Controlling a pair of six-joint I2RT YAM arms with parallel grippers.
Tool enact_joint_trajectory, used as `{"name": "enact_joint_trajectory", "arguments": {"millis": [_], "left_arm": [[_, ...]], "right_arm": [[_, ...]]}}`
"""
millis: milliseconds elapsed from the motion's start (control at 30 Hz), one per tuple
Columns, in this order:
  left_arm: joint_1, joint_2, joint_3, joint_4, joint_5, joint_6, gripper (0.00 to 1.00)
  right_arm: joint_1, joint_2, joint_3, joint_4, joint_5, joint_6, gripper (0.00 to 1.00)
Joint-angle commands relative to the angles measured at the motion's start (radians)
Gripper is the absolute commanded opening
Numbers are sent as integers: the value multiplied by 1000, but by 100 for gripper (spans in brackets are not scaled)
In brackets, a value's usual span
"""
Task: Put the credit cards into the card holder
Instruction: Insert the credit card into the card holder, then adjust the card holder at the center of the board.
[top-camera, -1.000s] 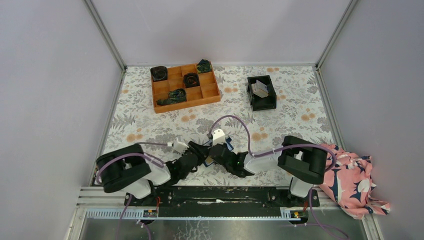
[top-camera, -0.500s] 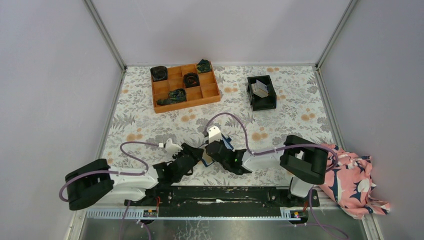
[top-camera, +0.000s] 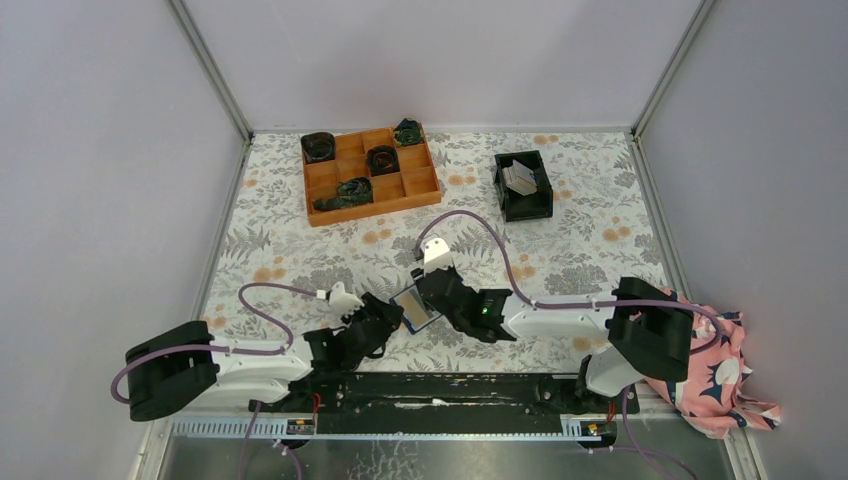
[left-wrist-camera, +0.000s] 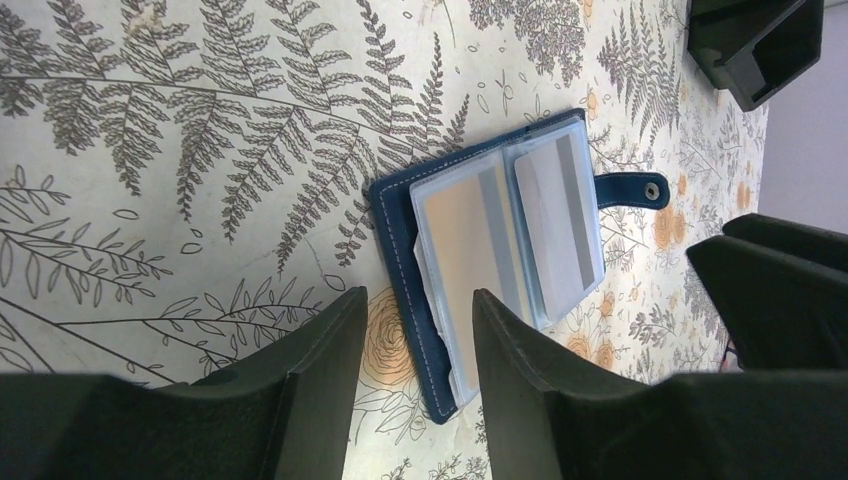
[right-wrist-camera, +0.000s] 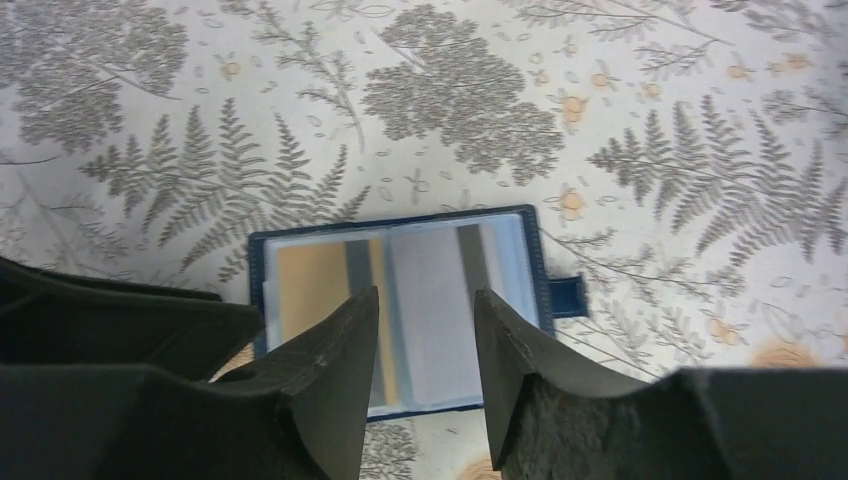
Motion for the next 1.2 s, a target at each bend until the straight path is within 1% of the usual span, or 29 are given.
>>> {"name": "enact_joint_trajectory", "arguments": {"millis": [0,233,367,500,600,733,867,933,1100,1167], "left_arm": [[-21,30,-13,-47,1,-9,52],[-27,45,-34,-41,-9,-43,52],[-25,89,-27,-12,-18,-46,52],[-17,159,-21,44,-14,-42,53],[27,210,-31,120,28,-18,53],[93,253,-44,211,90,29,52],[145,270,-29,236,111,79,52],[179,279,-21,245,122,106,52],[275,350,3,328,198,176,52],[308,384,17,363,229,202,51]], "right_arm": [[-40,-77,-1,-78,75,-19,48],[-170,-121,-44,-129,46,5,49],[-284,-146,-47,-124,31,1,49],[-422,-145,8,-132,-20,-40,49],[-522,-128,91,-136,-72,-71,50],[-642,-48,230,-172,-148,-107,51],[-739,53,346,-187,-222,-126,53],[-793,104,401,-189,-260,-125,55],[-876,247,537,-189,-347,-119,56],[-894,294,583,-180,-354,-129,56]]}}
